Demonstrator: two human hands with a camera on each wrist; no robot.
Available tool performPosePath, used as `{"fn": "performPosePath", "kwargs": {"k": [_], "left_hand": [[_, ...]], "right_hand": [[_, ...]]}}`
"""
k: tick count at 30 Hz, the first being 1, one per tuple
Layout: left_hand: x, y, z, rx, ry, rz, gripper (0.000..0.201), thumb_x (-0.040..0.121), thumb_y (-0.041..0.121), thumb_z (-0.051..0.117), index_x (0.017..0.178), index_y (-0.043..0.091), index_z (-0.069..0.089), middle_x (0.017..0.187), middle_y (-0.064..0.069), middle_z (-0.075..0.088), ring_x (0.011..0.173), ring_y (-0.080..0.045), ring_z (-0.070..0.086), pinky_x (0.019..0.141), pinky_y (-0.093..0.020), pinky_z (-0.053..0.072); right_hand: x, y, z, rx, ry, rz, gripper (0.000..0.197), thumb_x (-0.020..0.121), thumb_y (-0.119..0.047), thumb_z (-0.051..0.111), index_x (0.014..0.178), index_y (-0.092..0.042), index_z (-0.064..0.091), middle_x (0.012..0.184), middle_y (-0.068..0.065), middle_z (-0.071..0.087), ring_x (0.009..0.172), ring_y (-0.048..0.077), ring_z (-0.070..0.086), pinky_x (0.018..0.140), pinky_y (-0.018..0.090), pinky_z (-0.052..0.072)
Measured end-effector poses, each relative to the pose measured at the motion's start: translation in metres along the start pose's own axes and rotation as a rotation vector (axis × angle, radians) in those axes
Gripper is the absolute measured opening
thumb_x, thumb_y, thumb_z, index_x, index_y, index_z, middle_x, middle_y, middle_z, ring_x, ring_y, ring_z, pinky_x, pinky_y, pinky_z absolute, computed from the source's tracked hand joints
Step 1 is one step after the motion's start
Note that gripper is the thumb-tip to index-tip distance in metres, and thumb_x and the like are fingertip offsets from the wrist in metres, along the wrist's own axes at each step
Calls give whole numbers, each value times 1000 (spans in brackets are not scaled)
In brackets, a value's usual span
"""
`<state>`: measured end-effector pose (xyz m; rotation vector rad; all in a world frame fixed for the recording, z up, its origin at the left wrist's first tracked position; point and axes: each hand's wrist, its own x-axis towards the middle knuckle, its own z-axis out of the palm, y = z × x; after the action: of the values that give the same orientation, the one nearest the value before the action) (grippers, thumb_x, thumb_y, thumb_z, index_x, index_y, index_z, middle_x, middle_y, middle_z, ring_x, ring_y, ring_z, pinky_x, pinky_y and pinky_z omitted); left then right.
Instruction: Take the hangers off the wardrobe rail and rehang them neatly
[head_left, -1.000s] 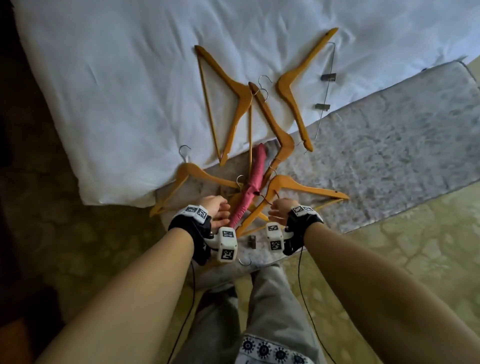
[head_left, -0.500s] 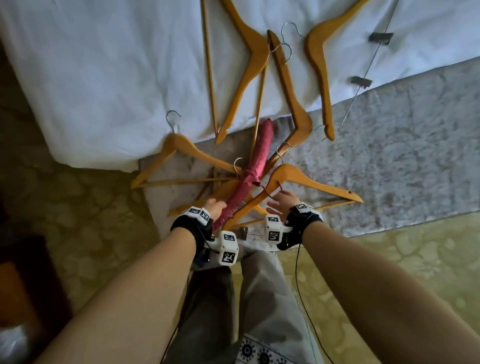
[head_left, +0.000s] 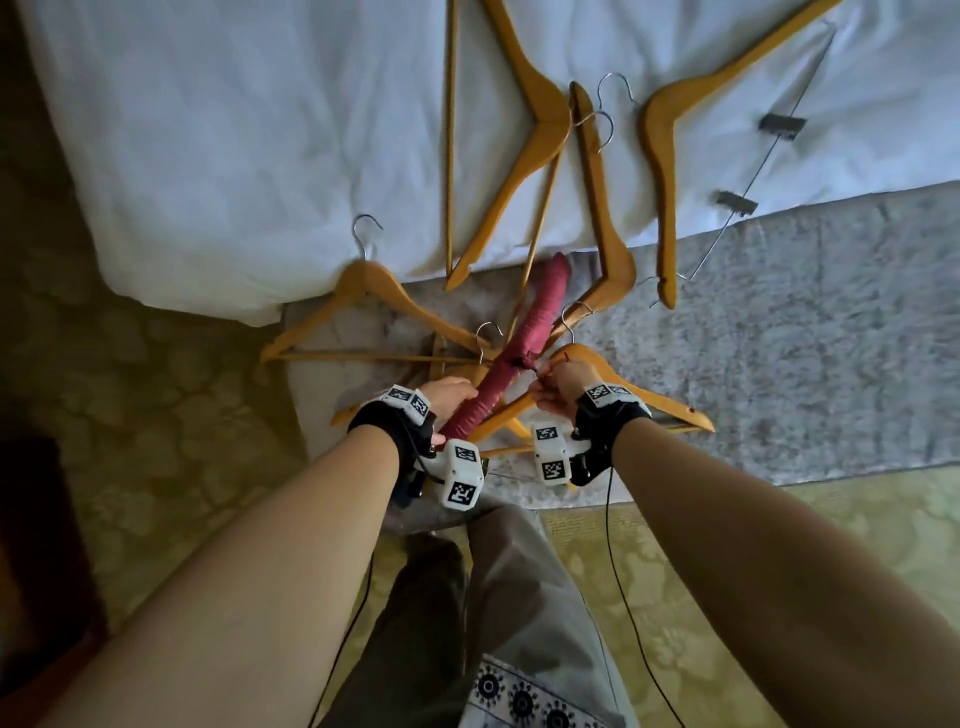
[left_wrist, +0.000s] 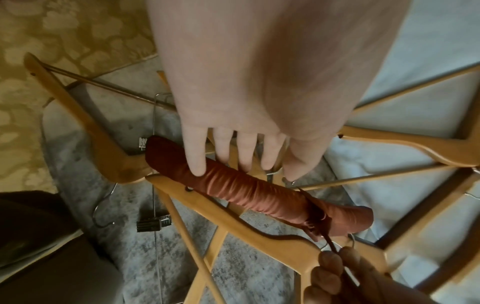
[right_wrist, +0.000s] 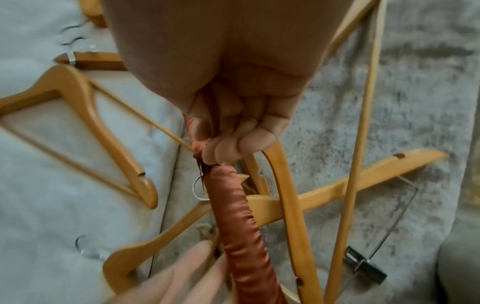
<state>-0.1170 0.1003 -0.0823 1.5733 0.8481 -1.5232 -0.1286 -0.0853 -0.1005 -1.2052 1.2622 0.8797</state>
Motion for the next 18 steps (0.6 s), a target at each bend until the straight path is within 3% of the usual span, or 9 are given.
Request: {"fn": "performPosePath", "kwargs": {"k": [3,4,6,7,9,12,14,16,18], "left_hand": [[-15,-2,2,-115,9,-1,16,98,16,47,83,22,52,100,-3,54,90,-15,53,79,-32,44],[-20,-5,3,-144,4,13,11,98,16,48,97,23,56,109,-5,54,97,-16,53,78,-32,45],[-28,-11,2,-175,7,47,36,97,17,50,133,20,49,128,-7,52,118,-20,50,83,-34,45],[-31,-15,3,-167,-5,66,42,97,18,50,139,19,44,136,-8,49,126,-23,47,84,-34,44],[-43,-20,3,-141,-5,115,33,97,18,49,130,14,48,134,-13,50,120,-25,51,82,-35,44],[-71,-27,-5,-91,51,239,7,99,15,46,105,15,49,109,-11,52,85,-21,56,82,-38,48],[-95,-33,-16,-109,7,277,11,98,12,44,91,14,52,103,-15,53,91,-26,54,86,-47,48],[-122,-42,-32,-132,36,309,16,97,11,45,82,16,50,95,-17,53,88,-27,54,82,-46,49],[-152,-53,-49,-162,87,355,15,97,15,48,82,18,50,100,-15,55,96,-27,56,77,-43,51]], "right_hand": [[-19,-9,1,-92,-15,-80,36,96,0,29,64,-10,44,39,7,49,28,13,45,33,13,35],[-26,-10,1,-141,4,-127,34,93,4,30,66,-9,46,41,7,52,28,13,47,33,15,38],[-41,-10,1,-213,52,-224,33,89,9,34,67,-8,52,47,8,57,33,14,53,36,20,45],[-50,-8,2,-236,60,-263,32,88,10,36,68,-8,53,48,8,59,35,16,55,38,22,47],[-70,-6,5,-277,56,-344,30,86,11,39,67,-7,54,50,10,60,42,21,56,42,26,49],[-106,-4,16,-327,36,-469,32,78,14,37,61,-6,55,52,14,59,47,23,55,46,28,49],[-130,-3,27,-341,32,-527,33,77,14,35,60,-6,54,53,15,58,45,23,54,46,27,49],[-157,-3,40,-371,26,-580,33,77,12,36,60,-7,55,53,14,59,45,23,55,50,30,52],[-185,-4,58,-422,1,-641,33,76,12,36,59,-8,55,54,15,59,44,23,53,49,29,49]]}}
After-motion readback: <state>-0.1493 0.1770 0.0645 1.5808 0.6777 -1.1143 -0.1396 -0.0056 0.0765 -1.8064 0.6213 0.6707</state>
